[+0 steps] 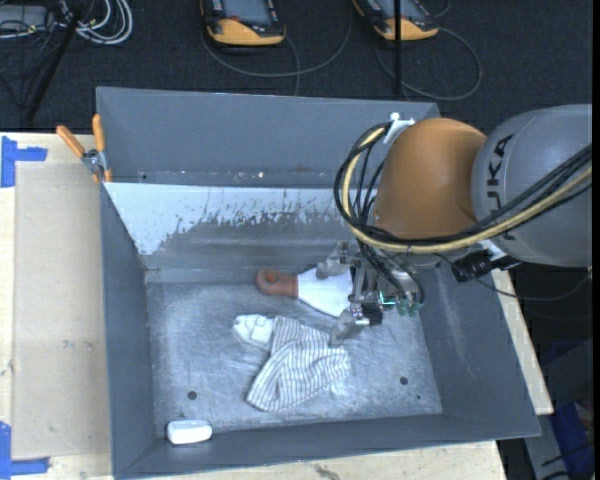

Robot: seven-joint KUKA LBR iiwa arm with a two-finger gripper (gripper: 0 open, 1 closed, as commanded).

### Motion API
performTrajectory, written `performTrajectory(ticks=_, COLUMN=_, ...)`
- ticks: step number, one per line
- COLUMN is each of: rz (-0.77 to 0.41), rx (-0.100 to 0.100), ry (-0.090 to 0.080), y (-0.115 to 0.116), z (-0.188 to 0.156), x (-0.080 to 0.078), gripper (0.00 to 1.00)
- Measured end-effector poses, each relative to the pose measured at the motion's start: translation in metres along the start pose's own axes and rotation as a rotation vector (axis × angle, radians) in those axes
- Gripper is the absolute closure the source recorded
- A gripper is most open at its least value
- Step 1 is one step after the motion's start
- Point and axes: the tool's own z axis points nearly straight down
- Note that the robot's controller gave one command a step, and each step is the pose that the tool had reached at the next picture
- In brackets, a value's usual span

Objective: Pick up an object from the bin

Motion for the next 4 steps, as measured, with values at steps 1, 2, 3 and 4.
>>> performTrajectory(ticks=1, rz=0.0, rx=0.0, ry=-0.007, y=0.0, z=-0.004, x=-0.002, gripper=0.0)
performTrajectory(ticks=2, rz=-0.193, rx=0.004, ry=-0.017, y=0.029, z=0.028, x=0.004, gripper=0.0)
performTrajectory(ticks=3, rz=-0.536, rx=0.001, ry=-0.004, y=0.078, z=0.045, x=0.0, gripper=0.0)
performTrajectory(ticks=4, rz=-0.658, rx=0.002, ry=-0.009, y=0.086, z=0.029, x=0.0, gripper=0.0)
